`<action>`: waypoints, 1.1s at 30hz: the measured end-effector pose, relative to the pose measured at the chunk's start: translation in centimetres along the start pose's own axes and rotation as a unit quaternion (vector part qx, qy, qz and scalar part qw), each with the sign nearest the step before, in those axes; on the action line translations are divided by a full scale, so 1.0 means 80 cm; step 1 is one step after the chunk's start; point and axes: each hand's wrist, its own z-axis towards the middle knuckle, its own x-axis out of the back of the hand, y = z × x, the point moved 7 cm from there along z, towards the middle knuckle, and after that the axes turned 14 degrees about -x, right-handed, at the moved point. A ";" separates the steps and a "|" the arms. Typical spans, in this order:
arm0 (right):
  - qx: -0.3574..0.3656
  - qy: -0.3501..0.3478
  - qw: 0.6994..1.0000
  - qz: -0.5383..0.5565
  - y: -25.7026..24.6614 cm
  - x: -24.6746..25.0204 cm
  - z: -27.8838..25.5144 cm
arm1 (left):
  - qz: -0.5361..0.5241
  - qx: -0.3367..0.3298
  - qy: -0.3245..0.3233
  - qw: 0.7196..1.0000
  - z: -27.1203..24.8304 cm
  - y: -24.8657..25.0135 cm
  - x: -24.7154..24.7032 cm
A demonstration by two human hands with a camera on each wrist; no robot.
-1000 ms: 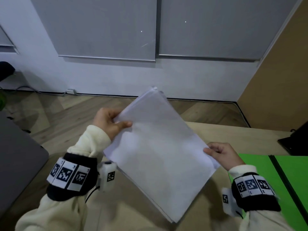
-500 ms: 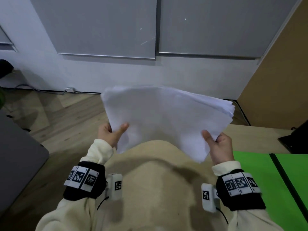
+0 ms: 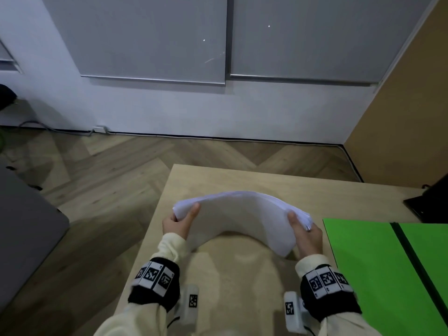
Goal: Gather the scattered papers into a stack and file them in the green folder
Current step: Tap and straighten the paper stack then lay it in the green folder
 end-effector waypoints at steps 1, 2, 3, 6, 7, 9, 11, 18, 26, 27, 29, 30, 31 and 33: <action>0.020 0.014 0.999 0.028 -0.007 0.001 0.000 | -0.006 -0.005 0.021 1.000 0.001 0.004 0.001; 0.044 0.028 0.998 0.044 -0.012 0.002 0.002 | -0.013 -0.005 0.038 0.999 0.002 0.003 0.002; 0.060 0.041 0.996 0.053 -0.017 0.002 0.002 | -0.018 -0.002 0.054 0.998 0.004 0.000 0.002; 0.108 0.084 0.990 0.029 -0.022 0.003 0.008 | -0.032 0.004 0.075 0.997 0.004 -0.002 -0.003; 0.112 0.101 0.988 0.021 -0.021 0.005 0.011 | -0.032 0.004 0.079 0.996 0.005 -0.002 -0.004; 0.113 0.123 0.986 0.023 -0.017 0.008 0.016 | -0.037 0.010 0.085 0.996 0.005 -0.001 -0.005; 0.119 0.126 0.984 0.035 -0.015 0.013 0.019 | -0.040 0.009 0.083 0.996 0.009 -0.001 -0.006; 0.027 -0.056 0.988 -0.143 0.017 -0.005 0.036 | 0.033 -0.024 -0.044 0.998 0.022 0.003 -0.015; 0.099 -0.060 0.990 -0.084 -0.044 0.004 0.012 | -0.013 -0.107 -0.104 0.989 0.032 0.038 -0.009; 0.117 -0.075 0.987 -0.085 -0.047 0.005 0.010 | -0.019 -0.112 -0.114 0.987 0.032 0.039 -0.008; 0.112 -0.095 0.986 -0.074 -0.041 0.005 0.007 | -0.041 -0.109 -0.122 0.986 0.028 0.033 -0.007; 0.095 -0.095 0.989 -0.063 -0.035 0.003 0.006 | -0.061 -0.097 -0.126 0.985 0.026 0.025 -0.008; 0.071 -0.081 0.993 -0.044 -0.023 0.006 0.013 | -0.082 -0.089 -0.124 0.985 0.024 0.017 -0.009; 0.025 -0.031 0.999 0.011 -0.009 0.011 0.018 | -0.088 -0.070 -0.120 0.986 0.018 0.006 -0.016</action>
